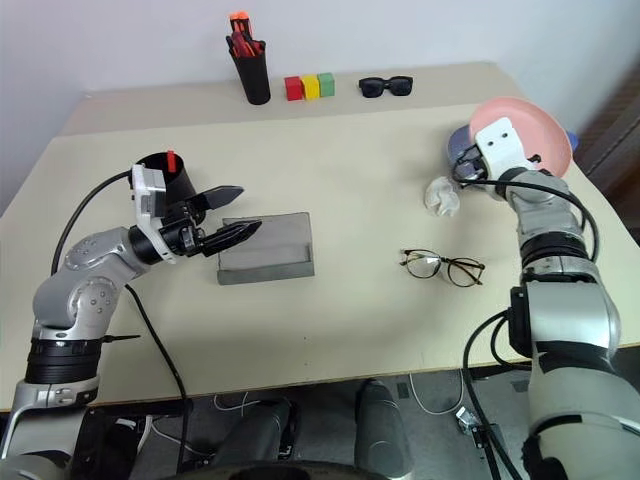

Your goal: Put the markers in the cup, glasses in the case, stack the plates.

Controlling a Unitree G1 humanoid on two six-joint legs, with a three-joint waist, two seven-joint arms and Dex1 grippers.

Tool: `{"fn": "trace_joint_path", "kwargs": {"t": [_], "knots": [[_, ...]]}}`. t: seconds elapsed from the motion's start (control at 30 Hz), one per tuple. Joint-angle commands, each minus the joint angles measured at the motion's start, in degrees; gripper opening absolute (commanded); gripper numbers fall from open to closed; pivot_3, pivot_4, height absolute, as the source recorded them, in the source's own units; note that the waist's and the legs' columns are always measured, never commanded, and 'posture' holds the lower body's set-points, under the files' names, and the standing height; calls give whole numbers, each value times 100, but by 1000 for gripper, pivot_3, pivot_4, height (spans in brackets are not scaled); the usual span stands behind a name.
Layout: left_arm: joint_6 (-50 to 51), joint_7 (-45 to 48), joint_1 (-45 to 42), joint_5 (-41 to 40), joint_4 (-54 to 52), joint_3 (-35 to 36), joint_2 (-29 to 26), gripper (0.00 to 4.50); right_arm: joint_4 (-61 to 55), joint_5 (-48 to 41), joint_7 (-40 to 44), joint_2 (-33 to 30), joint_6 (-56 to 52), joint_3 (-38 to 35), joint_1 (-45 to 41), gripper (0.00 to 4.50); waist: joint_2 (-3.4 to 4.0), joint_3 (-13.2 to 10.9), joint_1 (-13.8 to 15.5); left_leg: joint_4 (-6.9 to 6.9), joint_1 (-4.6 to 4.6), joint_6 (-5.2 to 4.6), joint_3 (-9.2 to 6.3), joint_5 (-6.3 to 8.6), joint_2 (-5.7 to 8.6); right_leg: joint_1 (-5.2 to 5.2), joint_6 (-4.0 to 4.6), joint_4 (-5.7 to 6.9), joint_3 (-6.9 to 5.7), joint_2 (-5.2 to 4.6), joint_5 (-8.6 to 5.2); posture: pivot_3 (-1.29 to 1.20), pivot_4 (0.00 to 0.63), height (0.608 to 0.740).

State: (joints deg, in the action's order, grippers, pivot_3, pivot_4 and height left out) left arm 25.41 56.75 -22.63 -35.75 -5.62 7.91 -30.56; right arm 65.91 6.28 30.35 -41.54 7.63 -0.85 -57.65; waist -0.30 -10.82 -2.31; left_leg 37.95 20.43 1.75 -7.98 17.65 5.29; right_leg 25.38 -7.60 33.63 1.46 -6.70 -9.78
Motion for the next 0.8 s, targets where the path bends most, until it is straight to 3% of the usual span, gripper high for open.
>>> {"fn": "trace_joint_path", "kwargs": {"t": [0.03,0.23,0.37,0.53,0.7,0.8], "knots": [[-78,50,-37,-87,-86,109,-57,4500,-1479,-481,503,-420,-673,-403,722,45,0,0,13,0,0,0,-1,0,0,-1,-2,-1,0,0,1,0,150,740],[-79,220,-106,-87,89,68,-89,4500,-5113,-1303,1124,-1106,-2915,-1246,2902,45,8,1,32,3,0,-4,2,2,-1,1,-4,3,1,-1,3,0,150,740],[-128,343,-342,-24,341,-39,-28,4500,-6512,-1559,1173,-1296,-3855,-1639,3904,45,6,2,14,7,-8,-5,4,3,-2,-8,-4,4,1,1,2,0,150,740],[-148,421,-534,22,495,-97,24,4500,-7382,-1703,1210,-1276,-4533,-1772,4848,45,4,3,74,18,-12,-5,3,2,-3,-20,-5,4,1,1,4,0,150,740],[-114,465,-562,61,488,-148,-37,4500,-7370,-1685,1037,-1196,-4704,-1789,5119,45,4,2,160,19,-10,-5,6,2,-3,-18,-6,1,1,0,5,0,150,740],[-70,432,-556,38,439,-133,-49,4500,-7277,-1768,1035,-1202,-4809,-1799,5018,1012,4,2,169,20,-11,-5,4,2,-3,-20,-5,1,1,0,6,0,150,740]]}}
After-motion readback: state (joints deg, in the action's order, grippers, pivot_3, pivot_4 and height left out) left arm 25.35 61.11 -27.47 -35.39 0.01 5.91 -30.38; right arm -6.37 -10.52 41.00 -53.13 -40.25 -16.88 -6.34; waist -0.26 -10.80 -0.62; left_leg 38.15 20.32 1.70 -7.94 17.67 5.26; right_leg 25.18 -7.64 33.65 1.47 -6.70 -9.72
